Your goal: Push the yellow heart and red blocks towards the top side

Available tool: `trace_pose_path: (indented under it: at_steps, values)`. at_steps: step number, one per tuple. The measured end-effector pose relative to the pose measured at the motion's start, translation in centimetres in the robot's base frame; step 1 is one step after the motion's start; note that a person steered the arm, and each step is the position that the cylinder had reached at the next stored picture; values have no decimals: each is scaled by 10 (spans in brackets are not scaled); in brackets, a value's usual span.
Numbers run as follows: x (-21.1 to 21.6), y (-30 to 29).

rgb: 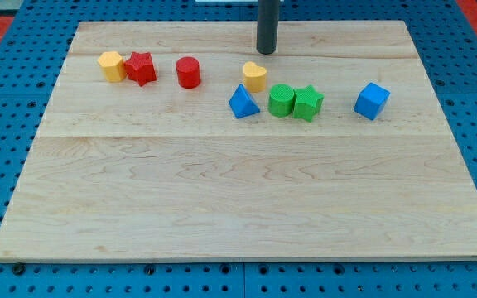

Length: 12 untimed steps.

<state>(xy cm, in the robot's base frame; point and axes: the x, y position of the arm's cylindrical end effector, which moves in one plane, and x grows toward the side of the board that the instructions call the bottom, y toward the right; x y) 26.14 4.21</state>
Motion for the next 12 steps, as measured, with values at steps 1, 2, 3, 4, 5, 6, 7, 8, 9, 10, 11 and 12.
trace_pose_path:
  at_steps: [1, 2, 3, 4, 5, 6, 7, 8, 9, 10, 11, 12]
  values:
    - [0, 0]
    - [-6, 0]
    - [-7, 0]
    - [-6, 0]
    - [-10, -16]
    - [-11, -52]
    - [40, -90]
    - [83, -78]
    - [98, -31]
    - [84, 13]
    - [59, 12]
    - [53, 1]
